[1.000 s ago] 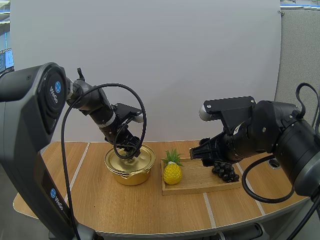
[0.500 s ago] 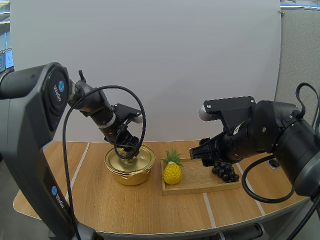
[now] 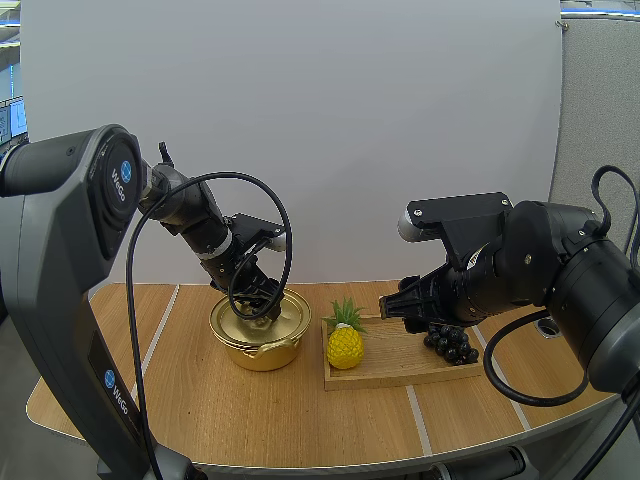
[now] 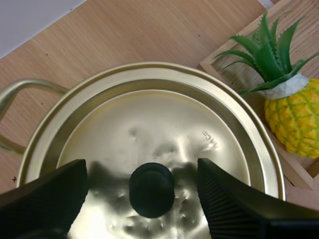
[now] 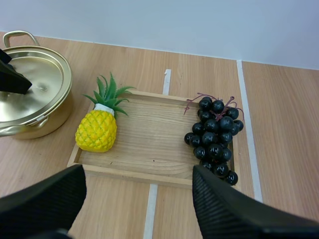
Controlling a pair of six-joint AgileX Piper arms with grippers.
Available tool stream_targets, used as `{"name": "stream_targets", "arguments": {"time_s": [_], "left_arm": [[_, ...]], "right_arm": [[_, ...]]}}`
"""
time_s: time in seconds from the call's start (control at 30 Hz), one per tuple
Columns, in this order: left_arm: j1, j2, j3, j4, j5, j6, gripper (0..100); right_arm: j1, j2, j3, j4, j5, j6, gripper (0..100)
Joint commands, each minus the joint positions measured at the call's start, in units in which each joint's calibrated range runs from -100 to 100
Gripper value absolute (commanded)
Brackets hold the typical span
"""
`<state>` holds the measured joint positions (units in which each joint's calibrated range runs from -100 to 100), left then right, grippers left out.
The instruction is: Open the pot, put the pineapple inside, and close it
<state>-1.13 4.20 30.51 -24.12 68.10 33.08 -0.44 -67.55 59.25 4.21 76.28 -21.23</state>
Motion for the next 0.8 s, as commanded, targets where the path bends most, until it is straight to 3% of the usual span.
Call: {"name": "stream_targets", "arguments": {"time_s": [0.0,0.07,0.23,0.27,0.5,0.77], "left_arm": [[-0.24,0.4,-0.1,-0.4,3.4,0.2,100],[-0.24,0.4,-0.1,-0.4,3.4,0.2,99],[-0.24,0.3,-0.2,-0.4,3.4,0.2,11],[-0.24,0.3,-0.5,-0.4,3.4,0.2,0],[-0.24,-2.2,-1.5,-0.4,3.4,0.2,0],[-0.15,-13.7,-4.4,-0.4,3.4,0.0,0]], "right_arm": [[-0.2,-0.1,-0.4,0.2,-0.4,0.0,100],[-0.2,-0.1,-0.4,0.2,-0.4,0.0,100],[-0.2,-0.1,-0.4,0.2,-0.4,0.0,100],[-0.2,-0.1,-0.4,0.2,-0.4,0.0,100],[-0.2,-0.1,-0.4,0.2,-0.4,0.0,100],[-0.2,-0.1,-0.4,0.2,-0.4,0.0,100]]}}
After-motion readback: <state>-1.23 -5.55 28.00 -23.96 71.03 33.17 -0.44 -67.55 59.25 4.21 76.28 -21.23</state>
